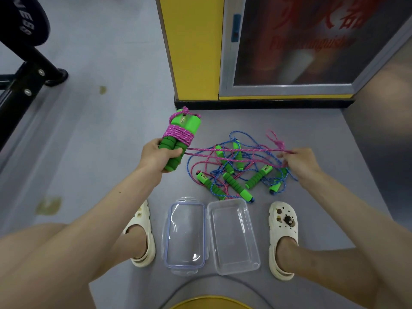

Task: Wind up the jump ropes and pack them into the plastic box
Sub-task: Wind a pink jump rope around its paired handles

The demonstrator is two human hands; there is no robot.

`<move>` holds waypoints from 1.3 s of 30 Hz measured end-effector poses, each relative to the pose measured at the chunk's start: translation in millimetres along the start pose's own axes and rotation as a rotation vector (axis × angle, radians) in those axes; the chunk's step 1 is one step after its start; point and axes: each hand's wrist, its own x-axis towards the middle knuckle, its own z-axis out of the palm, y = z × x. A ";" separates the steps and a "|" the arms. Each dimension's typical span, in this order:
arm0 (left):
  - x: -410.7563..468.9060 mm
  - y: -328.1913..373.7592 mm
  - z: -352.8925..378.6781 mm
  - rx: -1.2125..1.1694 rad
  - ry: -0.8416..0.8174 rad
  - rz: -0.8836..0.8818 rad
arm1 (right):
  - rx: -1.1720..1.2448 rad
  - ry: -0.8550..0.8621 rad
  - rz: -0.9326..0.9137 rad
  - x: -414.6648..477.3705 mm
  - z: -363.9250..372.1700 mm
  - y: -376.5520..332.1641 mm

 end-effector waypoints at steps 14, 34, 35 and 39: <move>-31.4 -6.3 54.3 -0.035 -0.415 -0.070 | 0.217 -0.491 -0.093 -49.8 59.8 -34.2; -32.9 -9.9 53.5 0.798 -0.034 0.498 | 0.035 -0.642 -0.090 -62.8 57.3 -42.5; -34.6 -11.1 55.6 0.847 -0.006 0.542 | 0.029 -0.656 -0.093 -64.8 57.6 -44.3; -37.0 -13.6 60.1 0.946 0.073 0.654 | 0.034 -0.676 -0.105 -70.5 58.2 -52.2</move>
